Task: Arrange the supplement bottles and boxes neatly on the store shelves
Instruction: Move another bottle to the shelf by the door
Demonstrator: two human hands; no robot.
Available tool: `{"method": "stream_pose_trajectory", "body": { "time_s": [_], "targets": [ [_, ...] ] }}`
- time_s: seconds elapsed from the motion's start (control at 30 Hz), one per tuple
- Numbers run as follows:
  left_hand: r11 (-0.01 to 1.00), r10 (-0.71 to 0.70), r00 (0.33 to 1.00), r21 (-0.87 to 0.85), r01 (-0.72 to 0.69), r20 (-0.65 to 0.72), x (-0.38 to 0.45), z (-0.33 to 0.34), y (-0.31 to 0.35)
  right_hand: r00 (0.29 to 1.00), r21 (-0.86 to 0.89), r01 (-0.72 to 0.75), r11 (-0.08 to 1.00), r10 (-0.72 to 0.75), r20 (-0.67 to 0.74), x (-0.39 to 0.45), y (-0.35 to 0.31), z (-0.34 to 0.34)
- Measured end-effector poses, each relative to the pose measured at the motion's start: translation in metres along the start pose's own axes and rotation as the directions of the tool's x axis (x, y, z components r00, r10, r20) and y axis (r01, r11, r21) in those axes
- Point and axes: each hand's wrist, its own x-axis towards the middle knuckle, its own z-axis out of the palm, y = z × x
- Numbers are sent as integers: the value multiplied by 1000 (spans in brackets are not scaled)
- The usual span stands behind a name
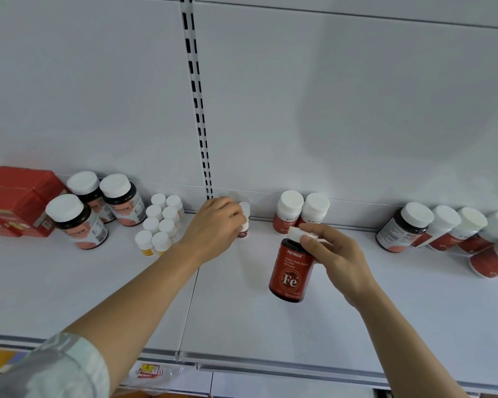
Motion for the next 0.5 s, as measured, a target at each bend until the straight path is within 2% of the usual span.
{"method": "stream_pose_trajectory", "body": {
  "time_s": [0.27, 0.5],
  "targets": [
    [1000, -29, 1000, -10, 29, -6, 0, 4, 2, 1000, -86, 25, 996, -23, 17, 2, 0, -2],
    [989, -136, 989, -71, 131, -65, 0, -12, 13, 997, -142, 79, 987, -75, 31, 2, -7, -8]
  ]
}}
